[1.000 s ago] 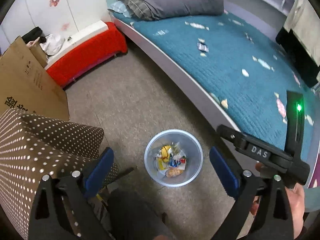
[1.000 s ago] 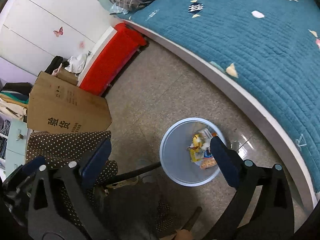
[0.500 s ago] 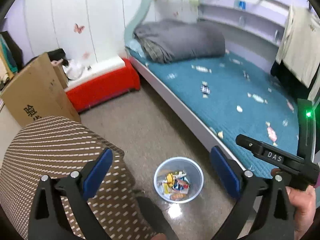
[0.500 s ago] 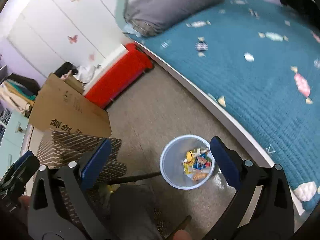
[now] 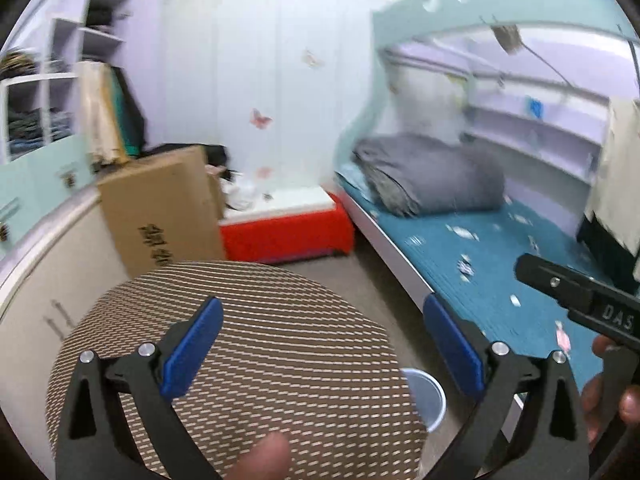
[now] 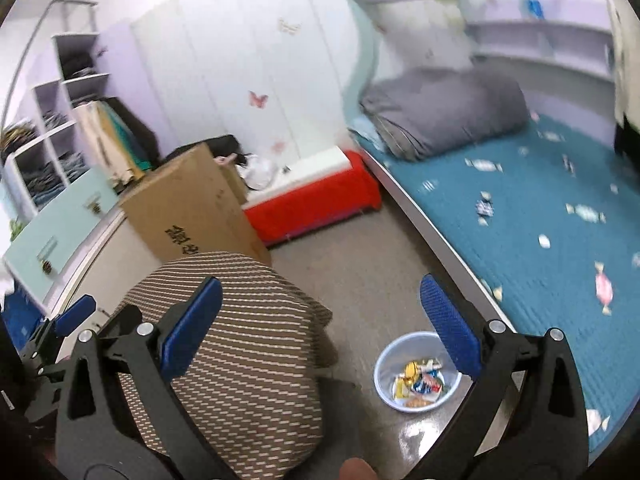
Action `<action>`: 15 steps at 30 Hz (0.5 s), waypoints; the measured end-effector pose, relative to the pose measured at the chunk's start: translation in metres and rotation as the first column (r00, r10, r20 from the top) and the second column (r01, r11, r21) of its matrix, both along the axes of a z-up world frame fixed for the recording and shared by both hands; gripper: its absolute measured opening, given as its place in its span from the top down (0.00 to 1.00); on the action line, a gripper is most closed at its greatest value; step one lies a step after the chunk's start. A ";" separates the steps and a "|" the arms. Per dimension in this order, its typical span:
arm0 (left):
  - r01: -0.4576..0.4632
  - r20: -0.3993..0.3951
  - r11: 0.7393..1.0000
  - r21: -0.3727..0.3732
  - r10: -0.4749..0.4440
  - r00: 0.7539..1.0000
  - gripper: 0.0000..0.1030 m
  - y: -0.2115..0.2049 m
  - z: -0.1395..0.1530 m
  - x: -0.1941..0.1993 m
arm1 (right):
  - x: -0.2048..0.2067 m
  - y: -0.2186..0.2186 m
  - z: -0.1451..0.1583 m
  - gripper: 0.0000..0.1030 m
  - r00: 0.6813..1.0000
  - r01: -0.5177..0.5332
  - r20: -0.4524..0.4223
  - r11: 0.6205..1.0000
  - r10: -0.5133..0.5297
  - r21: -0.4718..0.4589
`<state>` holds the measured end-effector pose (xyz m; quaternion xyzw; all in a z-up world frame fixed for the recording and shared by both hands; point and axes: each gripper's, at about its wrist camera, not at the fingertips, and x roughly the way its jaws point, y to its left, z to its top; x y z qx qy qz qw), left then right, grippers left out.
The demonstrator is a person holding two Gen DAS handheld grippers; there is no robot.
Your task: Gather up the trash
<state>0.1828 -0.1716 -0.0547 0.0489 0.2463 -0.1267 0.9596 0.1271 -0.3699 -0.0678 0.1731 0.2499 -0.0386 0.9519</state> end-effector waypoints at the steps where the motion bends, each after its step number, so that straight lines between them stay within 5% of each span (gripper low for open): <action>1: -0.024 0.020 1.000 -0.009 0.025 1.000 0.05 0.013 0.009 -0.007 | -0.004 0.008 0.007 0.06 1.000 -0.006 0.015 1.000 0.006 -0.009; 7: -0.152 0.145 0.988 -0.002 0.151 0.978 0.05 0.062 0.044 -0.044 | -0.033 0.061 0.051 0.06 0.992 -0.033 0.114 0.992 0.047 -0.123; 15: -0.174 0.231 0.981 -0.083 0.188 0.955 0.05 0.093 0.079 -0.095 | -0.071 0.101 0.083 0.06 0.975 -0.024 0.212 0.976 0.071 -0.218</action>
